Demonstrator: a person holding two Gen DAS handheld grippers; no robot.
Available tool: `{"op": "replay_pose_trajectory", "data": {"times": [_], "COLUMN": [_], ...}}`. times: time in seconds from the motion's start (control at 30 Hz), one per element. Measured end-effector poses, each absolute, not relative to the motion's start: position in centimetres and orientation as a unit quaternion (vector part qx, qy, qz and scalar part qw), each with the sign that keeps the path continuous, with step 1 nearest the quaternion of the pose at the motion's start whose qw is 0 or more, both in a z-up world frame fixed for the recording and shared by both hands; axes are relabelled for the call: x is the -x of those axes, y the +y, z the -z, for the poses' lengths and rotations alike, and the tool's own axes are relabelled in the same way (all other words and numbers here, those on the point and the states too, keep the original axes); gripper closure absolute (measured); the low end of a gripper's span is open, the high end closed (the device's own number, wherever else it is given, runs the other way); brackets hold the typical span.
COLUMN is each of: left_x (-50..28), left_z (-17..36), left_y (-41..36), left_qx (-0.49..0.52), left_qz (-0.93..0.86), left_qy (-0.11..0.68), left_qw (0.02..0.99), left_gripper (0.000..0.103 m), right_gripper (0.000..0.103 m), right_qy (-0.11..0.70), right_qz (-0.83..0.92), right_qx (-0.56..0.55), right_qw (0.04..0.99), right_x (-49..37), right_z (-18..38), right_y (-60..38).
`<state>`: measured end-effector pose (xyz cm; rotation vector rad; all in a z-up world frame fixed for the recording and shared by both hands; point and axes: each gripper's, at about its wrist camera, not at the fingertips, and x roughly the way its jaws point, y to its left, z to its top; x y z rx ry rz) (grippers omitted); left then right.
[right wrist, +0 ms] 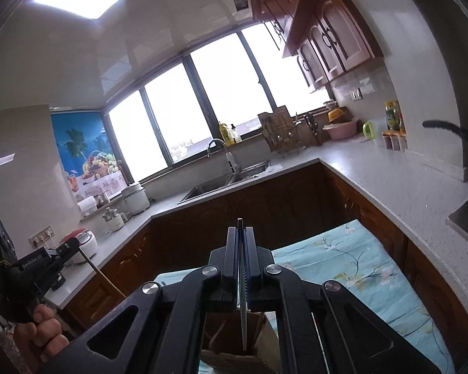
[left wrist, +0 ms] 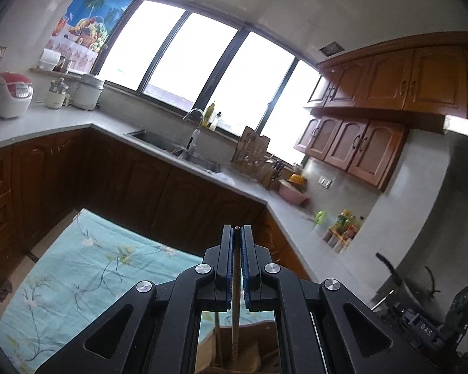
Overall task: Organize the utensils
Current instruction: 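Lift both held chopsticks and carry them over the wooden caddy, then lower the chopsticks into the caddy and open both tools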
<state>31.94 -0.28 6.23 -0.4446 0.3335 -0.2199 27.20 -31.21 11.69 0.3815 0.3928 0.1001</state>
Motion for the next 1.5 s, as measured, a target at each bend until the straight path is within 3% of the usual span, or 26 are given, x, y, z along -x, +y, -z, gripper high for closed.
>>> {"op": "replay_pose_trajectory", "data": {"times": [0.57, 1.2, 1.37, 1.43, 1.5], "left_x": [-37.8, -38.3, -38.2, -38.1, -38.1], "left_z": [-0.6, -0.5, -0.4, -0.4, -0.5], "left_y": [-3.3, -2.7, -3.0, -3.0, -3.0], "left_qx": [0.196, 0.168, 0.17, 0.171, 0.172], "left_qz": [0.098, 0.112, 0.115, 0.116, 0.118], "left_qy": [0.229, 0.254, 0.256, 0.259, 0.262], "left_qw": [0.948, 0.946, 0.945, 0.944, 0.942], "left_gripper": [0.1, 0.098, 0.099, 0.097, 0.082], "right_gripper": [0.1, 0.1, 0.096, 0.095, 0.095], "right_qy": [0.256, 0.29, 0.291, 0.291, 0.292], "right_qz": [-0.054, -0.055, -0.055, -0.056, -0.055], "right_qx": [-0.214, -0.211, -0.211, -0.215, -0.217], "right_qw": [0.941, 0.932, 0.932, 0.931, 0.93], "right_x": [-30.0, -30.5, -30.5, -30.4, -30.3], "right_z": [-3.7, -2.3, -2.3, -2.3, -2.3], "right_y": [-30.5, -29.9, -29.9, -29.9, -30.1]}}
